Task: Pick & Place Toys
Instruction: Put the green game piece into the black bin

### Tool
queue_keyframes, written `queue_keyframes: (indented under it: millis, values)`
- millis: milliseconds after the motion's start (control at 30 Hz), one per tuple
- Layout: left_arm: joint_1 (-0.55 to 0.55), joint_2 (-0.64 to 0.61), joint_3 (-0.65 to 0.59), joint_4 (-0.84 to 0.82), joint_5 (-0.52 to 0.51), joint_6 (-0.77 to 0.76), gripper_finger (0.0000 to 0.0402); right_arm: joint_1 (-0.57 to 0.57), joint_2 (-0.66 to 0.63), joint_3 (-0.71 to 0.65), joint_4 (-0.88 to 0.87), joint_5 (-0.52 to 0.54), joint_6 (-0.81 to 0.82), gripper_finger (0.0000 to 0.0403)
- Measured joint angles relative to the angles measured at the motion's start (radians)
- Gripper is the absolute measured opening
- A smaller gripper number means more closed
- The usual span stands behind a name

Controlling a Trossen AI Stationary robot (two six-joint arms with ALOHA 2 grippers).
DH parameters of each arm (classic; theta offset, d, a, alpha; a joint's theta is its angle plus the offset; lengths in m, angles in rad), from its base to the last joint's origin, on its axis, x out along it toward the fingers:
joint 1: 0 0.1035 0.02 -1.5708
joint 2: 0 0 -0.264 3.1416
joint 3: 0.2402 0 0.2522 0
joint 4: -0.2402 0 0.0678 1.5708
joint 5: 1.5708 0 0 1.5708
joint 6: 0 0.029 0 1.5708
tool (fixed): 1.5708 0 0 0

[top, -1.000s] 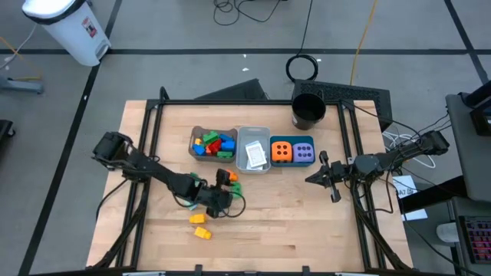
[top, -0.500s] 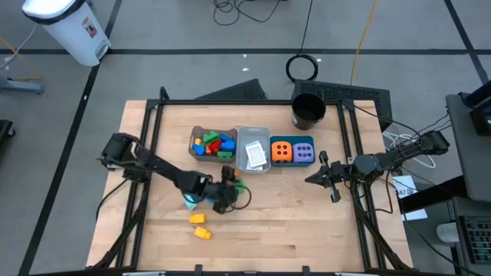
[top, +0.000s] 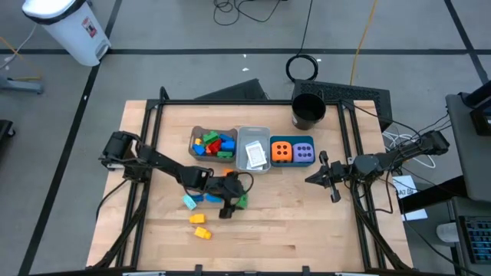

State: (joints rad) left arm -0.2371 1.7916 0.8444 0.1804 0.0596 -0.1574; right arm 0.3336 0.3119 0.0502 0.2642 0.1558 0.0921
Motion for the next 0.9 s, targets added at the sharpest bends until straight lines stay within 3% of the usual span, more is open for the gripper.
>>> queue_keyframes:
  millis: [133,300,467,700,800,900]
  values:
    - [-0.010,-0.006,-0.001,0.031,0.038,-0.008,0.0310,0.000,0.000,0.000,0.000,0.000,0.000,0.0004]
    - [-0.057,-0.074,-0.004,-0.026,-0.095,0.039,0.0310,0.000,0.000,0.000,-0.001,0.000,0.000,0.0002]
    - [-0.087,-0.174,-0.003,-0.081,-0.210,-0.181,0.0310,0.000,0.000,0.000,0.000,0.000,0.000,0.0003]
    - [-0.112,-0.203,-0.002,-0.131,-0.141,-0.595,0.0310,0.000,0.000,0.000,0.000,0.000,0.000,0.0002]
    - [-0.115,-0.203,0.041,-0.217,-0.108,-0.629,0.0310,0.000,0.000,0.000,0.000,0.000,0.000,0.0003]
    - [-0.126,-0.200,0.119,-0.387,-0.143,-0.614,0.0310,0.000,0.000,0.000,0.000,0.000,0.000,0.0004]
